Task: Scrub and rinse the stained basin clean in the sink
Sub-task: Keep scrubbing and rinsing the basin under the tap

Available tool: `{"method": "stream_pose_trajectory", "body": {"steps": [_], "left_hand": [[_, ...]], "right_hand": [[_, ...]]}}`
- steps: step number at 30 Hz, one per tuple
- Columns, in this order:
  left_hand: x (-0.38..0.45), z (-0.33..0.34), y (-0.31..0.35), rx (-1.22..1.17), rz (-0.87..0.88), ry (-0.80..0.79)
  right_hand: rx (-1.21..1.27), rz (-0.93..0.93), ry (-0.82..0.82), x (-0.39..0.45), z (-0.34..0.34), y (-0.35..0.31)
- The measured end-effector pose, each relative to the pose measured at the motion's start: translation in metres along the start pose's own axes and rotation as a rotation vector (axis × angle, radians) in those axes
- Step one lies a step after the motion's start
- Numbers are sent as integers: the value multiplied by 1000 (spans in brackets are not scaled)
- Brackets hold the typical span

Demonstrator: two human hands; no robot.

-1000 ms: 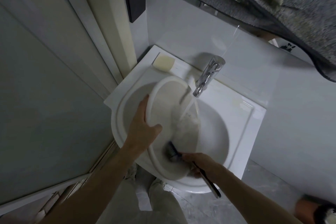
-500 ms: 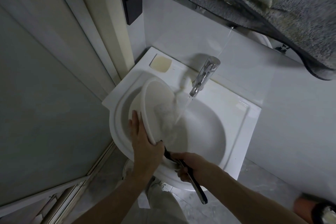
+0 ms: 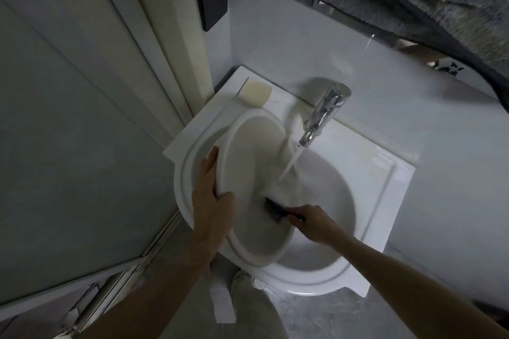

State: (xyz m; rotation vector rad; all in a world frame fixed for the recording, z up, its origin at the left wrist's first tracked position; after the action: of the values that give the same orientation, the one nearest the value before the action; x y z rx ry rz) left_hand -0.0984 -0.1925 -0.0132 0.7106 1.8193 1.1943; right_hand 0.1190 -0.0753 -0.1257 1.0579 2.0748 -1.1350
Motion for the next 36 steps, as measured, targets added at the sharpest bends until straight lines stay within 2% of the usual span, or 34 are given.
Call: {"method": "stream_pose_trajectory", "body": {"steps": [3, 6, 7, 10, 11, 12, 15, 16, 17, 20, 21, 24, 25, 27, 29, 30, 33, 34, 36], "left_hand": [[9, -3, 6, 24, -17, -9], [16, -7, 14, 23, -1, 23], [18, -8, 19, 16, -2, 31], [25, -11, 30, -13, -24, 40], [26, -12, 32, -10, -22, 28], [25, -12, 33, -4, -16, 10], [24, -13, 38, -12, -24, 2], [24, -13, 41, -21, -33, 6], [24, -13, 43, -24, -43, 4], [26, -10, 51, -7, -76, -14], [26, -8, 53, 5, -84, -21], [24, -8, 55, 21, -72, -33], [24, -9, 54, 22, -66, -38], [26, -11, 51, 28, -66, -48], [27, -10, 52, 33, -74, -46], [27, -9, 53, 44, -73, -48], [23, -7, 59, 44, -49, -59], [23, -8, 60, 40, -49, -57], [25, -9, 59, 39, -59, -55]], "right_hand": [[-370, -6, 210, 26, -26, 3], [-564, -14, 326, 39, -46, -8], [-558, -35, 293, 40, -46, -11], [-505, -110, 18, 36, -36, -15], [-522, -125, -21, 34, -37, -14], [-554, -129, 16, 35, -44, -15], [-635, -67, 317, 41, -65, -11], [-635, -54, 338, 42, -65, -9], [-619, -67, 284, 42, -62, -7], [-546, -103, -18, 35, -47, -9], [-548, -107, -22, 35, -49, -10], [-621, -79, 241, 45, -64, -12], [-630, -44, 277, 46, -65, -12], [-600, -70, 198, 47, -58, -11], [-600, -104, 37, 41, -48, -13], [-633, -102, 35, 40, -49, -14], [-718, -36, 336, 48, -66, -13], [-706, -6, 386, 48, -66, -11], [-633, -32, 314, 47, -55, -6]]}}
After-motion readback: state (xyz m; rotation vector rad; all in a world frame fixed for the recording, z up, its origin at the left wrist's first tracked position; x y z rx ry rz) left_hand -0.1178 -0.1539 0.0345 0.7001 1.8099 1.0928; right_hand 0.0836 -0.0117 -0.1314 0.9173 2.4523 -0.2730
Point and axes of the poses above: each hand's wrist, its own x-axis towards the middle knuckle, its own z-axis out of the palm, y = z × x, the point moved 1 cm from there along x, towards the middle knuckle, and after that the axes turned 12 degrees about -y, right-handed, at the moved point
